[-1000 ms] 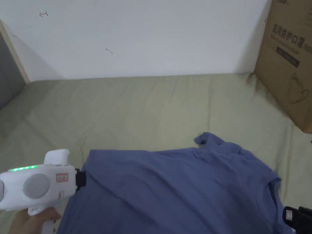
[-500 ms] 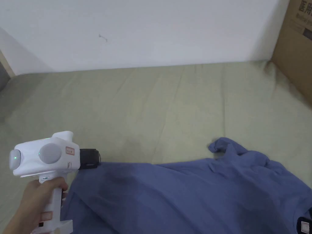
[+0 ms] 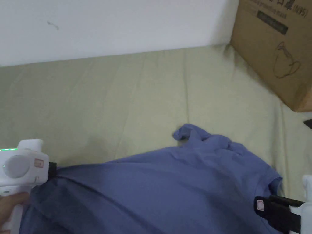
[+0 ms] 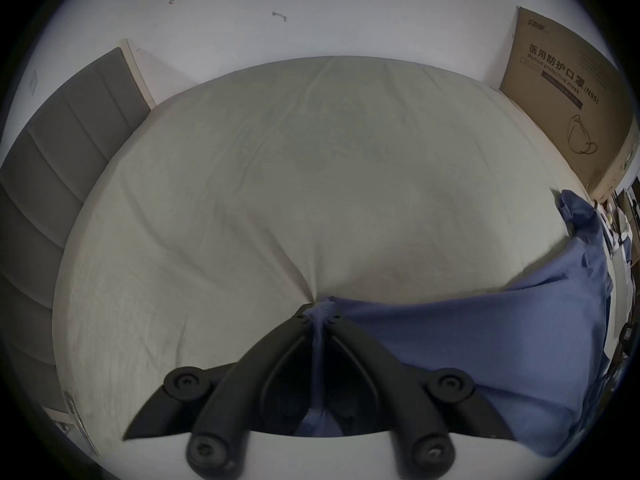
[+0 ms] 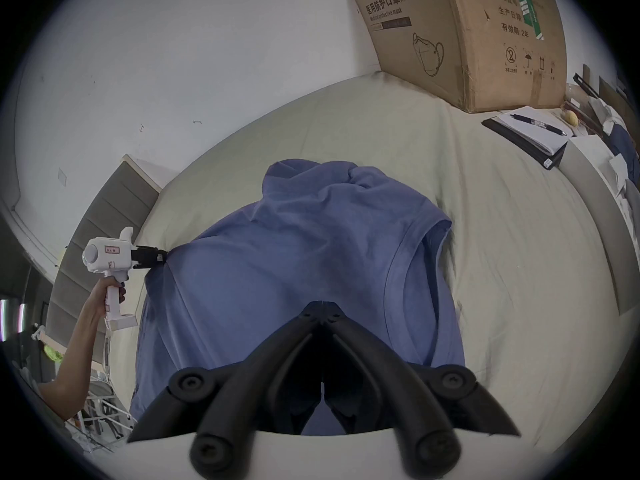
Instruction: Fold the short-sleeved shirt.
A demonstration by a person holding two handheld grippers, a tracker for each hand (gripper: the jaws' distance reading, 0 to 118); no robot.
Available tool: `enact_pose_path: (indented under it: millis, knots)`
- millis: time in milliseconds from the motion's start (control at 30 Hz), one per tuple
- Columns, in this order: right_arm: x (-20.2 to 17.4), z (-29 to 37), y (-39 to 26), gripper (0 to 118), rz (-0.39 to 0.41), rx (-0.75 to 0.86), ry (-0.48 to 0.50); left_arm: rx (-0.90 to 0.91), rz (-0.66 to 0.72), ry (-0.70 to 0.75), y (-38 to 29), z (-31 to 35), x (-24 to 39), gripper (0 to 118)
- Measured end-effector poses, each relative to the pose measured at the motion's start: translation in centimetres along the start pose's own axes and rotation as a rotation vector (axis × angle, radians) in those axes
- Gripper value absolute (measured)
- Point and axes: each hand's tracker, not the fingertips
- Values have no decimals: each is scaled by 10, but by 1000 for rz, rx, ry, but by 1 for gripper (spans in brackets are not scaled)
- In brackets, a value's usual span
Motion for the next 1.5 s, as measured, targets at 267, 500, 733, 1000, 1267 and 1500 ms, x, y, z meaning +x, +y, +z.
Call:
enact_pose_path:
  millis: [267, 500, 733, 1000, 1267, 1500]
  knots:
    - [12, -41, 99, 44, 133, -85, 28, 23, -17, -6, 1, 30, -3, 0]
    - [18, -128, 170, 95, 161, -164, -101, 54, 4, -33, -6, 52, -14, 0]
    - [32, -206, 174, 89, 118, -344, -114, 73, -4, -37, -11, 61, -17, 0]
    - [5, -204, 165, 5, 342, -333, -272, 83, 1, -41, -13, 69, -20, 0]
    - [-5, -134, 179, 5, 252, -262, -143, 139, 0, -31, -13, 119, -17, 0]
    - [-23, -13, 217, 5, 239, -82, -77, 243, 7, -28, -19, 202, -21, 0]
